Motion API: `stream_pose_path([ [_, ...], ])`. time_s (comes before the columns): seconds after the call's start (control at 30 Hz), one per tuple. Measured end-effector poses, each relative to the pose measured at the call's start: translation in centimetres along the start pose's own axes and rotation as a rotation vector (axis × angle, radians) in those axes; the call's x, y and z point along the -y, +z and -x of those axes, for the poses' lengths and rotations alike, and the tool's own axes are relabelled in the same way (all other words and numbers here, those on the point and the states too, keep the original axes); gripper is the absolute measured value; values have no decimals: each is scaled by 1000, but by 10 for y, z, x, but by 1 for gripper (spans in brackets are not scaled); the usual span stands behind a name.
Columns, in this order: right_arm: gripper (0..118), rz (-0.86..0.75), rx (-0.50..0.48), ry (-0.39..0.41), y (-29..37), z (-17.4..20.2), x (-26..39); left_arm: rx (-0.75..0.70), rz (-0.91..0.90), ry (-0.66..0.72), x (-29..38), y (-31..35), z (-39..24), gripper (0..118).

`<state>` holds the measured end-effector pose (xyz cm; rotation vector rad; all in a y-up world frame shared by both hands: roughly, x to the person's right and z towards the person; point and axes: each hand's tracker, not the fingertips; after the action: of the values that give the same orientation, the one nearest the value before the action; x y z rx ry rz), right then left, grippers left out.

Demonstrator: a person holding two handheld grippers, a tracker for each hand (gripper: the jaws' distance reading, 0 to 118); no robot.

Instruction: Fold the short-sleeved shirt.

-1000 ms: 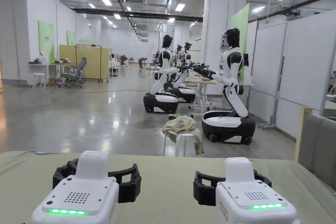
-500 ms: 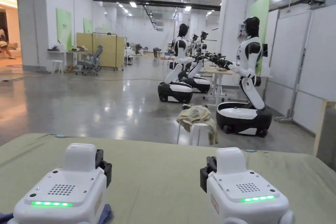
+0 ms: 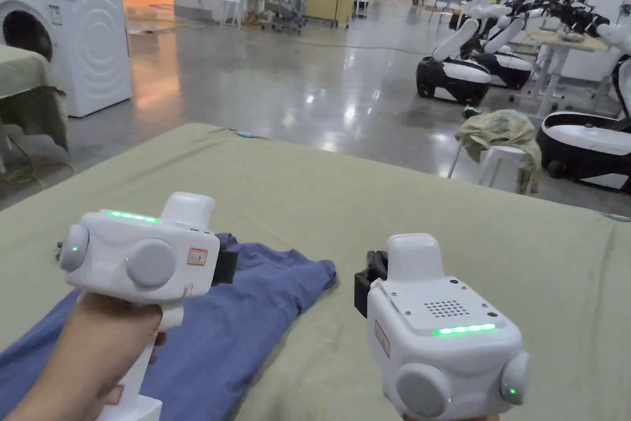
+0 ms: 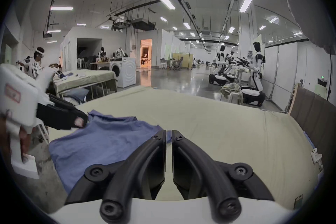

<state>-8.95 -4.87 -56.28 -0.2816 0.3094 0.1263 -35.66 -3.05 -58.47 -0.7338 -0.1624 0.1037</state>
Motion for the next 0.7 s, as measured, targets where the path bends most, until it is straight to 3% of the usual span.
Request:
stream_pose_path([
  [0.07, 8, 37, 12, -3, -7, -5, 12, -16, 79, 3, 5, -34, 3, 99],
  [0.1, 8, 55, 27, -3, -11, -8, 18, -59, 80, -35, 10, -50, 0, 112],
  [0.27, 8, 139, 103, -21, -30, -28, 45, -9, 172, -27, 34, -126, 3, 112],
  [0.37, 8, 180, 136, -34, -37, -38, 58, -61, 244, -50, 42, -194, 26, 111],
  [0.47, 8, 211, 169, -35, -40, -44, 67, -239, 267, -126, 55, -220, 43, 102],
  [0.5, 8, 221, 176, -31, -41, -46, 69, -258, 249, -123, 58, -224, 56, 93],
  [0.53, 8, 228, 183, -28, -42, -48, 71, -158, 202, -9, 58, -218, 70, 74],
  [0.57, 8, 233, 188, -27, -42, -49, 71, -128, 184, 95, 55, -208, 77, 46],
  [0.6, 8, 233, 191, -29, -43, -50, 72, -164, 145, 84, 54, -201, 79, 10],
  [0.7, 8, 232, 195, -64, -44, -53, 69, -135, 136, 51, 52, -196, 83, 9],
])
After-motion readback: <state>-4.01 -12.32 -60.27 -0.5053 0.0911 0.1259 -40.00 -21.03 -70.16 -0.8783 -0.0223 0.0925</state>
